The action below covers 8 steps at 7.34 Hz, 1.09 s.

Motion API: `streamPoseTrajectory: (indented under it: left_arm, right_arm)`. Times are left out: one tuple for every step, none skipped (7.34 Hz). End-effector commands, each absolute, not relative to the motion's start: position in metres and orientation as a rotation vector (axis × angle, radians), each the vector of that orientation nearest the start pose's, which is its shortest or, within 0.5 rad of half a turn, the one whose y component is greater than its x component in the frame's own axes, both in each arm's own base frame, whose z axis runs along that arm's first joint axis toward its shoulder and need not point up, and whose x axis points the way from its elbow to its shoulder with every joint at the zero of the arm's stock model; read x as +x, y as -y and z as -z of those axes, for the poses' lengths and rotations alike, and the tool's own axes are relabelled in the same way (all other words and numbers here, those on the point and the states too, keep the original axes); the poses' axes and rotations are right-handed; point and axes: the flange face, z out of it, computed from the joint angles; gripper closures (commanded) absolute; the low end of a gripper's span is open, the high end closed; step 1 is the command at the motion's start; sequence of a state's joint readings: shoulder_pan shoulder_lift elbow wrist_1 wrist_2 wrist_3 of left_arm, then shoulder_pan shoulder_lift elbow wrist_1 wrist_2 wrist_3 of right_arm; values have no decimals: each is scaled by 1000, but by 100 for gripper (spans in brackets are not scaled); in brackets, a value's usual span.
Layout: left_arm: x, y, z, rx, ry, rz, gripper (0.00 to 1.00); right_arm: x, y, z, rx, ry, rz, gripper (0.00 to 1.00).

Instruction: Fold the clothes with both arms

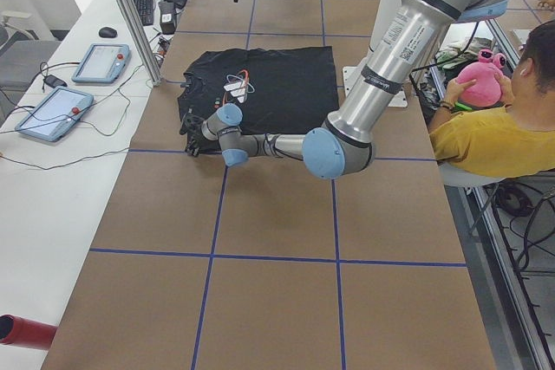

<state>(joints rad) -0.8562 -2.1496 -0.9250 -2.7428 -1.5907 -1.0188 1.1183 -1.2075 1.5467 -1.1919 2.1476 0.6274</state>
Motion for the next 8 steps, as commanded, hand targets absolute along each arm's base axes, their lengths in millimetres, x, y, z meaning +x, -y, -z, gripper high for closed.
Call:
streamPoseTrajectory:
  left_arm:
    - [396,659,-501,704,-855,259,80]
    - [396,658,-499,707,-859,259,100]
    - [395,659,-496,711,-862,257,100]
    - [395,659,-493,714,-867,255,100]
    - [393,659,-483,730,-884,255,100]
    - [392,656,-462,732,-935,232,100]
    - [393,653,-445,734,-975,216,100]
    - [393,651,-430,740,-994,223,100]
  right_arm:
    - [-214,620,-427,314,830,44,0]
    - [-215,620,-426,315,831,46,0]
    - [-215,620,-425,316,832,46,0]
    - [-215,620,-425,316,832,46,0]
    - [-215,620,-424,319,833,47,0]
    - [-215,620,-424,317,833,45,0]
    - [-214,619,-423,318,834,43,0]
    - [-214,619,-422,318,836,41,0]
